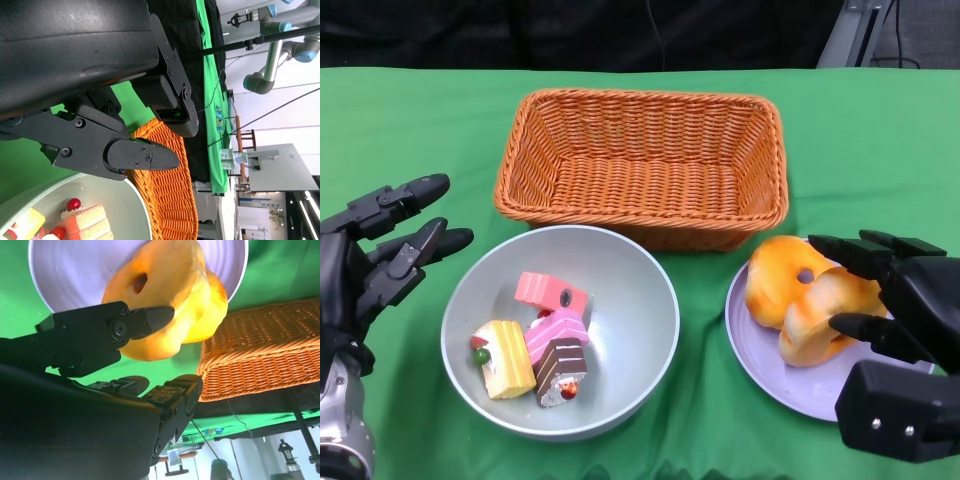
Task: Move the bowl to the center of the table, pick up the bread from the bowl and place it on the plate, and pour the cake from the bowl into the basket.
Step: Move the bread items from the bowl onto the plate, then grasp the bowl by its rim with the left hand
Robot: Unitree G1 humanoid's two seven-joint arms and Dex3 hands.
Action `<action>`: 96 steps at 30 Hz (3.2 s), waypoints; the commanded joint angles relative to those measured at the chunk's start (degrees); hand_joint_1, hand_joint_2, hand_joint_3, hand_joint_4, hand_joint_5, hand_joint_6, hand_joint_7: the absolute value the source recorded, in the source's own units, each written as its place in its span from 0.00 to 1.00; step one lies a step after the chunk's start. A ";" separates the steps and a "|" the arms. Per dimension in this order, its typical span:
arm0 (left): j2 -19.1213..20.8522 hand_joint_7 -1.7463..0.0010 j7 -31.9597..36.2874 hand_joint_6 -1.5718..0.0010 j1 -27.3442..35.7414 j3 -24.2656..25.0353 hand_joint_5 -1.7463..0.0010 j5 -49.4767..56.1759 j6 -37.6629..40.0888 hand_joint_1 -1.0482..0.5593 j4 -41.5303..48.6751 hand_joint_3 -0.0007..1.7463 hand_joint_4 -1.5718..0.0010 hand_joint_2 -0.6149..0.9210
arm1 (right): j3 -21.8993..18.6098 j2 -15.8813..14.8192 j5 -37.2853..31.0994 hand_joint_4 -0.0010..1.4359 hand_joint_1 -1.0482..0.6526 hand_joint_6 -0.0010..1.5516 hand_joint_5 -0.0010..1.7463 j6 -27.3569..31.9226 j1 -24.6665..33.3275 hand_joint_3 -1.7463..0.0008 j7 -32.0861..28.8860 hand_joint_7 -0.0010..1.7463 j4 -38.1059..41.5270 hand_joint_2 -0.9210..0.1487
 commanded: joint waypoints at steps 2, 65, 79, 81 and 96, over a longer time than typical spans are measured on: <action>1.25 1.00 0.29 0.40 0.32 -0.18 1.00 0.26 -0.89 0.38 0.10 0.14 0.29 1.00 | 1.50 0.08 -3.81 0.17 0.43 0.25 0.00 -4.43 -2.11 1.00 -8.58 0.00 7.90 0.04; 1.42 1.00 0.47 0.40 0.55 -0.62 1.00 0.65 -1.05 0.37 0.20 0.13 0.29 1.00 | -5.29 3.85 11.43 0.45 0.48 0.41 0.07 -34.45 -6.61 1.00 -22.57 0.02 25.92 0.04; 1.51 1.00 -0.24 0.40 0.69 -0.42 1.00 0.25 -1.37 0.37 0.10 0.13 0.30 1.00 | -11.39 13.72 33.74 0.52 0.66 0.50 0.87 -41.33 -4.46 0.35 -5.55 0.68 20.40 0.36; 1.66 1.00 -0.74 0.41 0.78 -0.39 1.00 0.13 -1.44 0.37 -0.03 0.12 0.30 1.00 | -11.83 14.11 35.79 0.51 0.66 0.47 0.90 -41.48 -3.91 0.33 -2.90 0.73 19.10 0.37; 1.12 1.00 -7.89 0.43 1.93 0.45 1.00 -2.96 -8.02 0.35 -3.22 0.09 0.31 1.00 | -15.18 20.03 46.04 0.49 0.66 0.40 1.00 -35.15 5.68 0.23 7.34 0.86 5.27 0.38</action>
